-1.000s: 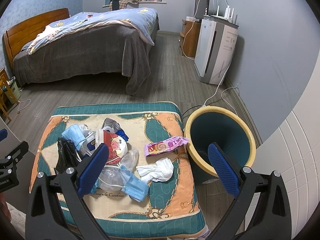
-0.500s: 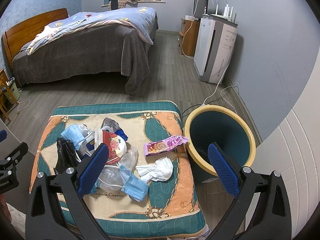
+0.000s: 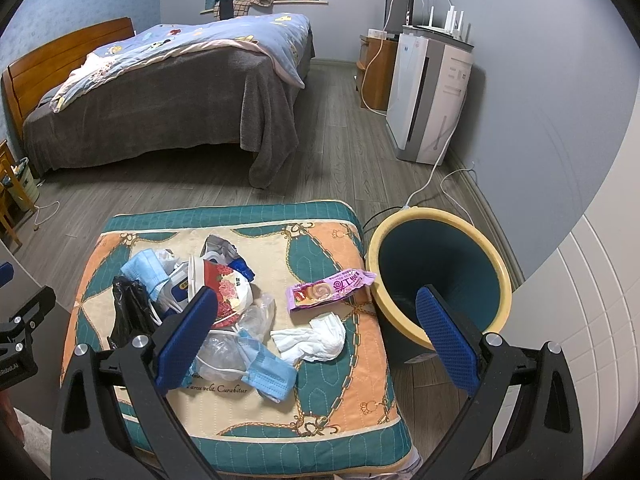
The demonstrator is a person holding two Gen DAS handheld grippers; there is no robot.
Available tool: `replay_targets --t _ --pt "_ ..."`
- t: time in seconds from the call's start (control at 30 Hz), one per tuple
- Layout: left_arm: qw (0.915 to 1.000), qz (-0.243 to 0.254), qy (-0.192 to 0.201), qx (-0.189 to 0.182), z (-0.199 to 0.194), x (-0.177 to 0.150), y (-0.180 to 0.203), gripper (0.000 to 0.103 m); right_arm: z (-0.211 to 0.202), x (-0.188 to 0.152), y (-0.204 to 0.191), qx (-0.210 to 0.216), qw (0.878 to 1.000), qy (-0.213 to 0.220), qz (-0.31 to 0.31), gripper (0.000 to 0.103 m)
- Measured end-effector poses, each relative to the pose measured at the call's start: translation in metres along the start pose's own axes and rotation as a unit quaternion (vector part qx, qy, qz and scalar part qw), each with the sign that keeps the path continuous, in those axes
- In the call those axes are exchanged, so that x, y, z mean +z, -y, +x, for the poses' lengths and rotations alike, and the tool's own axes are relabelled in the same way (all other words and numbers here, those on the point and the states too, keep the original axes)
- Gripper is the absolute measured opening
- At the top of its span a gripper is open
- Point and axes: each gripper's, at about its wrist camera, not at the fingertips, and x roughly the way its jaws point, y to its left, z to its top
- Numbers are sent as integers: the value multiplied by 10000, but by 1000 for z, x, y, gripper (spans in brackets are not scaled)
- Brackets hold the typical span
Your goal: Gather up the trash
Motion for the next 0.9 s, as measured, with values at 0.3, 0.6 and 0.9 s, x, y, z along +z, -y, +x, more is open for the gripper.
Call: replay_targets --t 0.3,0.6,0.9 --pt "9999 -105 -6 -78 1 -2 -3 98 2 -3 6 128 9998 -110 108 97" --pt "9992 -195 -267 -234 18 -6 -9 98 17 -7 1 308 9983 -467 177 97" --pt "9962 -607 -616 -89 44 -5 -31 98 67 -31 -30 664 9884 -1356 -146 93"
